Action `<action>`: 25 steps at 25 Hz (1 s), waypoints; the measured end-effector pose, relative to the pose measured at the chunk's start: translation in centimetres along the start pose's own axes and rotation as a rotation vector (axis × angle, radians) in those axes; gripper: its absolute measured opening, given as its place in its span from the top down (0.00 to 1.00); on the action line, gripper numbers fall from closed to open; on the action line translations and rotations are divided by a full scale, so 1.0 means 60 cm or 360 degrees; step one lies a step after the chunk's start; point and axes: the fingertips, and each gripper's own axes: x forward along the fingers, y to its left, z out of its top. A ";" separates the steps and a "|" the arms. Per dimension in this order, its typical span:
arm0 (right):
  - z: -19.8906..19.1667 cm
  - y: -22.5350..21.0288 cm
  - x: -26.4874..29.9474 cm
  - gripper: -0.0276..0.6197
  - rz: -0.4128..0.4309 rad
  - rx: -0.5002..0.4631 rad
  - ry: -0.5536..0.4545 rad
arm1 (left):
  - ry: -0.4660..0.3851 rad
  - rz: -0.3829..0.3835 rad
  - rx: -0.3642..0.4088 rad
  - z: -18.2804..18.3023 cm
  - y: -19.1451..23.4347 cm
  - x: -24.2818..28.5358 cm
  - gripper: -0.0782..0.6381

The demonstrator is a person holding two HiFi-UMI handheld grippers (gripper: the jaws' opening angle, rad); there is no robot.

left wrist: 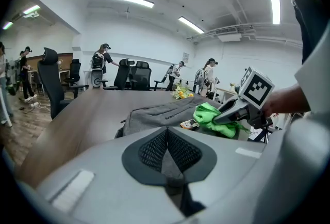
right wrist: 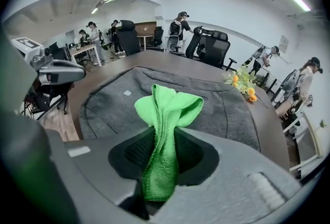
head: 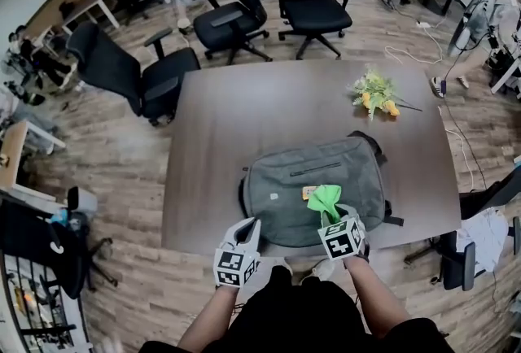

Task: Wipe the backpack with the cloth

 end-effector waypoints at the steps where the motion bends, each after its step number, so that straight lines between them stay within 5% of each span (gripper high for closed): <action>1: -0.003 -0.010 -0.003 0.79 -0.0015 0.0000 0.0003 | 0.0012 -0.0001 0.0012 0.001 0.000 0.001 0.86; 20: -0.047 -0.180 -0.082 0.79 -0.0398 0.0159 -0.0054 | -0.0093 -0.0019 0.0063 0.055 -0.015 0.034 0.86; 25: -0.038 -0.194 -0.097 0.79 -0.0371 0.0223 -0.0170 | -0.0123 -0.0055 0.0080 0.071 -0.040 0.044 0.86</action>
